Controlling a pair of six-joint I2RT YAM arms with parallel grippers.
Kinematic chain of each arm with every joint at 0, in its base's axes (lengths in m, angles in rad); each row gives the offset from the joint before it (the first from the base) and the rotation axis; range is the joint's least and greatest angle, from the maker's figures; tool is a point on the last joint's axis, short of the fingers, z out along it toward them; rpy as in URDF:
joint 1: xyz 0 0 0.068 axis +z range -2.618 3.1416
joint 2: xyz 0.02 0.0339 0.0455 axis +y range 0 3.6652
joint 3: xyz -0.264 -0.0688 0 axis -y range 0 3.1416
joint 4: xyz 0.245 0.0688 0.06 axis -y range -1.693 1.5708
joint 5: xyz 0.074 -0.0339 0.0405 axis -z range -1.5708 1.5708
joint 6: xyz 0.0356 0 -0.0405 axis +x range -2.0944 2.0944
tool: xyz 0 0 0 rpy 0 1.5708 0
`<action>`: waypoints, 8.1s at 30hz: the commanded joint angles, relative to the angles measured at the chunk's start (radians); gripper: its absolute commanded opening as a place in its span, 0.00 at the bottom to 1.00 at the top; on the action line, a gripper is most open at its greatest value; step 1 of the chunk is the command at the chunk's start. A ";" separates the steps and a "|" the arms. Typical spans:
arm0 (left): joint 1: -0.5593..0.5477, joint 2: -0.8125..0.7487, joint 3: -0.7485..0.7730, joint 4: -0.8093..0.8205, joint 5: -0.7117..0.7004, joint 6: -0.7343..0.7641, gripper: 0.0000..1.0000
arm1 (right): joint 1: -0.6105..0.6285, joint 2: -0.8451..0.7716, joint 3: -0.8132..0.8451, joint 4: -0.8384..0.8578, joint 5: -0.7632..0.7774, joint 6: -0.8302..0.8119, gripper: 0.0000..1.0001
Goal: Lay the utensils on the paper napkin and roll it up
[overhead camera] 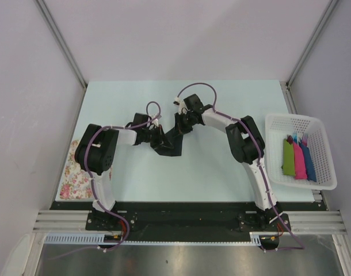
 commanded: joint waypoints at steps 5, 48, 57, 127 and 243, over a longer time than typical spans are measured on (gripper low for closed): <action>0.000 0.028 0.022 -0.101 -0.103 0.034 0.00 | -0.016 -0.096 0.030 -0.044 -0.044 0.015 0.06; -0.031 -0.003 0.034 -0.177 -0.007 0.143 0.00 | 0.007 0.022 -0.050 -0.054 -0.005 -0.010 0.01; -0.009 0.042 0.053 -0.221 -0.045 0.128 0.00 | 0.001 -0.016 0.051 -0.067 -0.005 -0.010 0.06; 0.098 0.034 0.039 0.063 0.125 0.075 0.66 | 0.044 0.089 0.051 -0.089 0.128 -0.105 0.01; 0.086 0.123 0.344 -0.457 0.383 0.482 0.72 | 0.023 0.100 0.053 -0.067 0.101 -0.097 0.01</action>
